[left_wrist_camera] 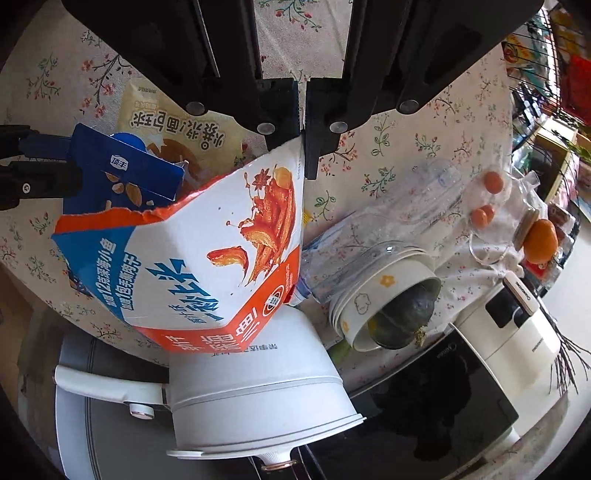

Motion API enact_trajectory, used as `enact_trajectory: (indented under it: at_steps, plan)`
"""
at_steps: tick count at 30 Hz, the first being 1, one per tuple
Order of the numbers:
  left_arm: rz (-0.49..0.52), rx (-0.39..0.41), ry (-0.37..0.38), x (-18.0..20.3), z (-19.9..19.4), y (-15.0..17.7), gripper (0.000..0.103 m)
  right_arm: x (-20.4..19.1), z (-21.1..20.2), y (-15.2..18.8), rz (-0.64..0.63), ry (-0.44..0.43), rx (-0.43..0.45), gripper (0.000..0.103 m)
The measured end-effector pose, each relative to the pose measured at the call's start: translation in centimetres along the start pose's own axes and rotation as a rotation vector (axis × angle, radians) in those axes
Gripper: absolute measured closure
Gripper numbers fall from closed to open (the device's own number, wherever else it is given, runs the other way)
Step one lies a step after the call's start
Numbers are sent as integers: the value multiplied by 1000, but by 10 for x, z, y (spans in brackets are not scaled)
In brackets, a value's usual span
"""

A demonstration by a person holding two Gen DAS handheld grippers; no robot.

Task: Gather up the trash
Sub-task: 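Grasp the blue box with the right tool while the left tool grasps the orange-and-white bag, then carry the blue box and orange-and-white bag over the white bin with both tools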

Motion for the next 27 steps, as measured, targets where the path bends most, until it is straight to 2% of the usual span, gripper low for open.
enact_trajectory:
  at_steps: [4, 6, 8, 12, 15, 20, 27]
  plan:
    - [3, 9, -20, -7, -5, 2, 103, -4, 7, -8, -16, 10, 48, 31]
    - [17, 19, -40, -10, -7, 3, 103, -5, 9, -11, -6, 17, 76, 39]
    - [35, 29, -56, -9, -12, 6, 103, -4, 9, -14, 14, 1, 97, 65]
    - [37, 26, -62, -14, -20, 13, 103, -4, 4, -17, 34, -15, 121, 67]
    - [21, 19, -42, -18, -29, 19, 103, -12, -5, -14, 9, 9, 130, 70]
    - [15, 19, -27, -21, -44, 29, 103, -31, -15, -4, -82, 47, 99, 75]
    - [19, 29, -38, -25, -55, 34, 103, -47, -22, 14, -189, 102, 80, 77]
Point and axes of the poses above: each gripper's, at about its wrist camera, not at the fingertips, and z roughly the way its jaws point, x to its right, y to its underside, the point moved 6 cm from there along z, roughly the way its jaws point, and after that the axes turned 6 degrees about -z, right-handed, at the moved point
